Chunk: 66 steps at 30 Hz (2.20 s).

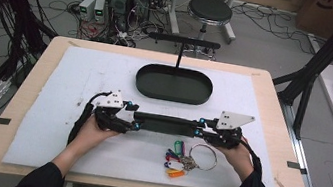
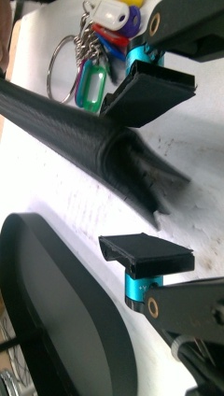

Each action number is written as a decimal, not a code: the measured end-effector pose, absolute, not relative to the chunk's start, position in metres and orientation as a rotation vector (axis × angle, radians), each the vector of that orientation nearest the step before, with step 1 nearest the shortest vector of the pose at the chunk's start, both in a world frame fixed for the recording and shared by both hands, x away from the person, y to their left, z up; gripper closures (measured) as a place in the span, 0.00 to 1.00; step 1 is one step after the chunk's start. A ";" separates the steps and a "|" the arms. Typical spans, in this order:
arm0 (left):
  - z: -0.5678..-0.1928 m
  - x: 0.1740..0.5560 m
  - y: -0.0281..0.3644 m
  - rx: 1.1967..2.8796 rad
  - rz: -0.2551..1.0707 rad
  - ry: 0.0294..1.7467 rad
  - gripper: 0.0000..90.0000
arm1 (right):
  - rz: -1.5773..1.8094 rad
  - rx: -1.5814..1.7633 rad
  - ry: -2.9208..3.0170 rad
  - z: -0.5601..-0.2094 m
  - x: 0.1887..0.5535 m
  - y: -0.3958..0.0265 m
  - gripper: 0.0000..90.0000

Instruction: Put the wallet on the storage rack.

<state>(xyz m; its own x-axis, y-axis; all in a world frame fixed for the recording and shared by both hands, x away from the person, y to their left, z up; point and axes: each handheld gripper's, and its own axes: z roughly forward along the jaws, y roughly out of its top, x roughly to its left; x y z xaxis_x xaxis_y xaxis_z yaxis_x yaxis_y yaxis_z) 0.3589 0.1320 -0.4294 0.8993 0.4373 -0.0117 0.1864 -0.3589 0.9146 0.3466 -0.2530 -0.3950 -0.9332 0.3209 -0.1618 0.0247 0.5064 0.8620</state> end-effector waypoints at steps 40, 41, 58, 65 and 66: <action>-0.408 0.351 0.137 1.839 0.106 0.329 0.84 | 1.544 0.515 2.367 -0.393 0.354 -0.268 0.46; -0.406 0.351 0.137 1.844 0.108 0.335 0.84 | 1.539 0.519 2.354 -0.393 0.355 -0.269 0.46; -0.379 0.358 0.136 1.837 0.230 0.400 0.84 | 1.420 0.840 2.023 -0.388 0.356 -0.314 0.46; -0.374 0.370 0.128 1.833 0.289 0.416 0.84 | 1.383 0.936 1.928 -0.389 0.356 -0.332 0.46; -0.374 0.370 0.128 1.833 0.289 0.416 0.84 | 1.382 0.949 1.921 -0.389 0.356 -0.333 0.46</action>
<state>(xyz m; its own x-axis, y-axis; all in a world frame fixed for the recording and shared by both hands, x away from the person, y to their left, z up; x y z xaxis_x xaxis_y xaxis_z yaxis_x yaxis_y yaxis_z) 0.3701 0.1285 -0.3744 0.9060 0.4230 -0.0128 0.1354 -0.2611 0.9558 0.3558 -0.3332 -0.3891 -0.5766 0.8154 -0.0516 0.2107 0.2093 0.9549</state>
